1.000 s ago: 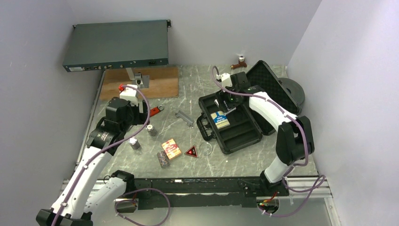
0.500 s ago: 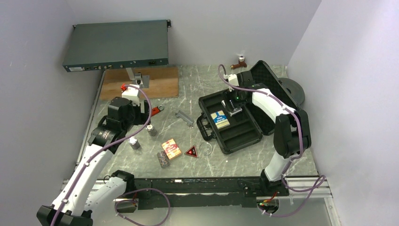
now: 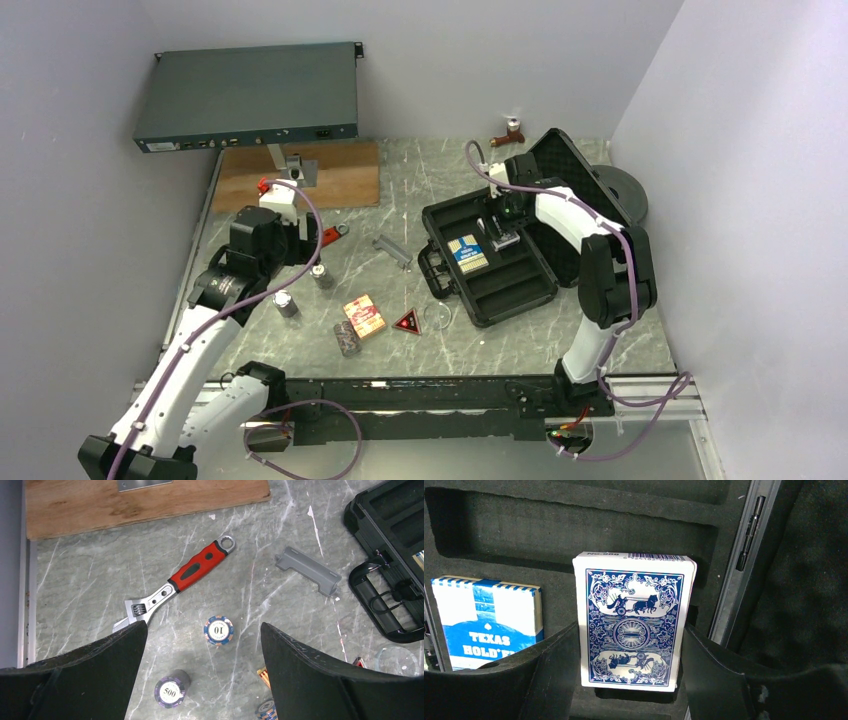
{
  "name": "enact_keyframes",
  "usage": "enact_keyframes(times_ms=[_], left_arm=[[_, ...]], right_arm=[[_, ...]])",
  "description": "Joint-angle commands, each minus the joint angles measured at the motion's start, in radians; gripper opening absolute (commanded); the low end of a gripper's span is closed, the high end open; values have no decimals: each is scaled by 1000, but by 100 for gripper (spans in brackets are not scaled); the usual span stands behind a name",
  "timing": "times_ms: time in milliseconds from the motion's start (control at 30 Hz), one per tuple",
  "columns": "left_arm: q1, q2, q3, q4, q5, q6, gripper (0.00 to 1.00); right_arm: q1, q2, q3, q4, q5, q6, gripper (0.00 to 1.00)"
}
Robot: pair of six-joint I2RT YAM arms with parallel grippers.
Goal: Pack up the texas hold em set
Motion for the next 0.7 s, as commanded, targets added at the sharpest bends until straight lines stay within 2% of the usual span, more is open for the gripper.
enact_keyframes(times_ms=[0, 267, 567, 600, 633, 667], left_arm=[[-6, 1, 17, 21, -1, -3, 90], [-9, 4, 20, 17, 1, -3, 90], [-10, -3, 19, 20, 7, -4, 90], [-11, -1, 19, 18, 8, -5, 90], [-11, -1, 18, 19, 7, -5, 90], [-11, -1, 19, 18, 4, -5, 90]], right_arm=[[-8, -22, -54, 8, 93, 51, 0], [-8, -93, -122, 24, 212, 93, 0], [-2, -118, -125, -34, 161, 45, 1], [7, -124, -126, -31, 172, 46, 6], [19, -133, -127, -23, 186, 47, 18], [32, -151, -133, -14, 195, 47, 40]])
